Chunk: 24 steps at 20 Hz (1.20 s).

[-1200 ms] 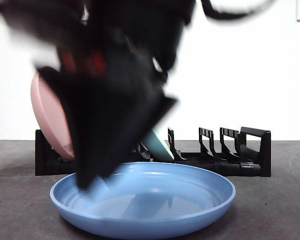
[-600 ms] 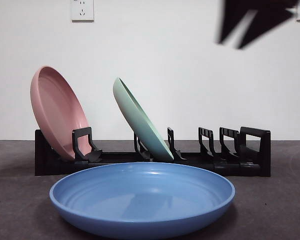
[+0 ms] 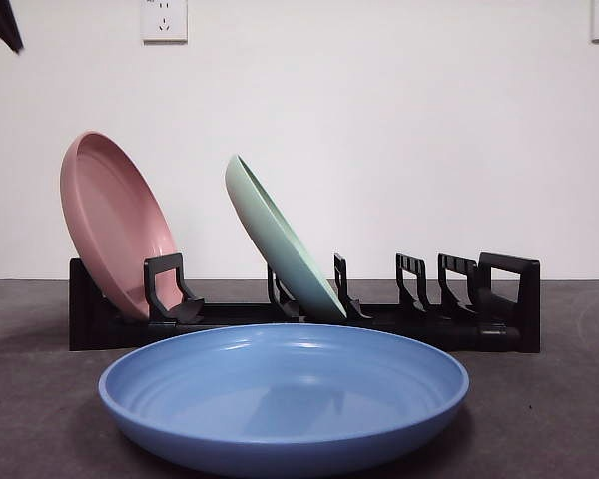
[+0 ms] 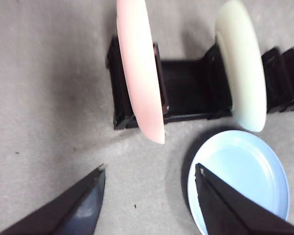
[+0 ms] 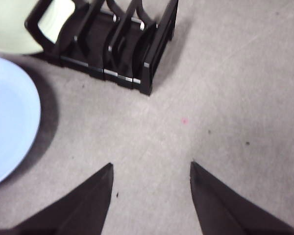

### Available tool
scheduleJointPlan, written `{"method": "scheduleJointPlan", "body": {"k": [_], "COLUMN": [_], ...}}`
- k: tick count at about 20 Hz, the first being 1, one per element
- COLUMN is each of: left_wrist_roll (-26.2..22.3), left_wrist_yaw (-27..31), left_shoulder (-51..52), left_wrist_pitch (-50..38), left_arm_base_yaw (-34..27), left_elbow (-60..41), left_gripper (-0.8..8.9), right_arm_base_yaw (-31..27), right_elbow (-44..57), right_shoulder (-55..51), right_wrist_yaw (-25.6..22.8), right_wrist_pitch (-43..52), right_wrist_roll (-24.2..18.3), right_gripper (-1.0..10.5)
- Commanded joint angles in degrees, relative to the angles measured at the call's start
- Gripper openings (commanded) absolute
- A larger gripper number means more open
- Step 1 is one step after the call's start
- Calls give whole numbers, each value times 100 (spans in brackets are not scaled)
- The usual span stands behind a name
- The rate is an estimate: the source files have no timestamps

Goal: Place the plate

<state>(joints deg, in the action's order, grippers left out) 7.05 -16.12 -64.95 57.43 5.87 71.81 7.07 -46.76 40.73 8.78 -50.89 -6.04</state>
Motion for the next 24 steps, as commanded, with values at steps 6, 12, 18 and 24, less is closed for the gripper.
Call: {"method": "scheduleJointPlan", "body": {"k": [6, 12, 18, 24], "left_wrist_roll": [-61, -57, -57, -35], "left_wrist_yaw": [1073, 1915, 2643, 2815], "left_shoulder": [-1825, -3357, -4129, -4367], "left_wrist_pitch": [376, 1134, 1408, 1648], "left_arm_base_yaw": [345, 855, 1178, 1187], "left_elbow": [2090, 3698, 4188, 4188], "left_gripper": [348, 348, 345, 274], "right_arm_base_yaw": [13, 13, 13, 13], "right_elbow": [-79, -79, -79, -79], "right_shoulder": [-118, -116, -116, -116], "right_wrist_yaw": [-22, -22, -22, -22], "right_wrist_pitch": [72, 116, 116, 114], "right_wrist_roll": [-42, -39, -39, -39], "right_gripper": [247, 247, 247, 247]}}
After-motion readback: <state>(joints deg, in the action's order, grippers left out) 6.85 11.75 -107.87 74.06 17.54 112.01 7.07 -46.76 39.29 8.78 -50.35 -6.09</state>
